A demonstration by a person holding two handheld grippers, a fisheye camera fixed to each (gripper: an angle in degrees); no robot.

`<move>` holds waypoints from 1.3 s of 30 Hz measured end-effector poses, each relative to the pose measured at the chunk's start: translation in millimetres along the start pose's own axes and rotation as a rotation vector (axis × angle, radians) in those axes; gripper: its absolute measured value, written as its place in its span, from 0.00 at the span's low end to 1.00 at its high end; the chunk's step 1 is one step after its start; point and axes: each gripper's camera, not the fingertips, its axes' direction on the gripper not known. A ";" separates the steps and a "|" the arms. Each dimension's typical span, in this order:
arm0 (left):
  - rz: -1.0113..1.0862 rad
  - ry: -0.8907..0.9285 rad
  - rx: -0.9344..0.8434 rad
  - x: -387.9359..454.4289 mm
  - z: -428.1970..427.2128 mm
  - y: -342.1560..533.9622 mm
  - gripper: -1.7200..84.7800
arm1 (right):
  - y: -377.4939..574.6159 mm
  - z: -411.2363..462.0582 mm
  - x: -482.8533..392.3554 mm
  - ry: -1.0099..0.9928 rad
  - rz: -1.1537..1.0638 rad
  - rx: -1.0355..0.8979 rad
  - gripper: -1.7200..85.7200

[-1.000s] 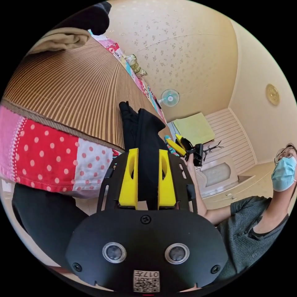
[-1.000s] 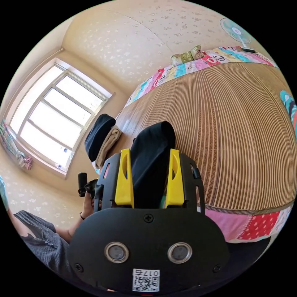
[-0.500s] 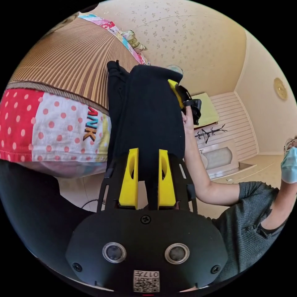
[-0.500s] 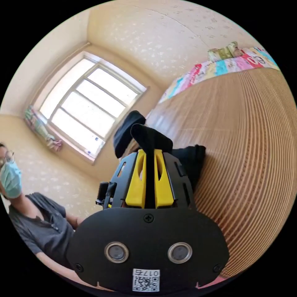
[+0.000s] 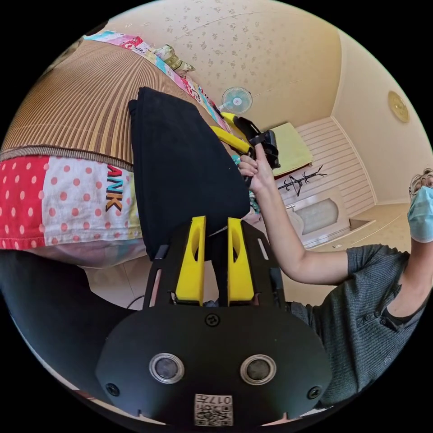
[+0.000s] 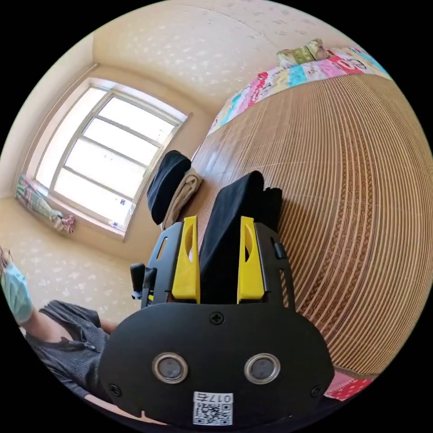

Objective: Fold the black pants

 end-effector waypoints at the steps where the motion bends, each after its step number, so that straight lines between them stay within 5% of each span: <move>1: 0.003 -0.012 0.004 0.5 1.0 -1.2 0.11 | 9.0 3.1 -16.3 0.020 -0.051 -0.026 0.17; 5: -0.014 0.027 -0.032 -0.5 16.3 -9.0 0.12 | 78.6 8.1 -71.6 0.290 0.012 -0.028 0.21; 8: -0.002 -0.013 -0.030 12.0 22.0 -10.3 0.14 | 116.8 1.2 -71.8 0.250 0.020 0.027 0.19; 14: 0.054 -0.039 -0.012 38.8 17.6 -7.2 0.13 | 130.8 23.5 -38.8 0.146 -0.100 -0.281 0.07; 20: 0.007 -0.196 0.073 37.0 -17.9 -6.1 0.10 | 140.5 20.0 48.9 0.127 0.157 -0.430 0.08; 26: -0.126 -0.199 0.067 -1.4 -27.4 -31.0 0.21 | 109.0 -34.4 42.8 0.062 0.118 -0.110 0.18; 39: -0.285 0.107 -0.105 -44.3 25.6 -64.0 0.11 | 53.3 37.7 107.1 -0.020 0.185 -0.192 0.17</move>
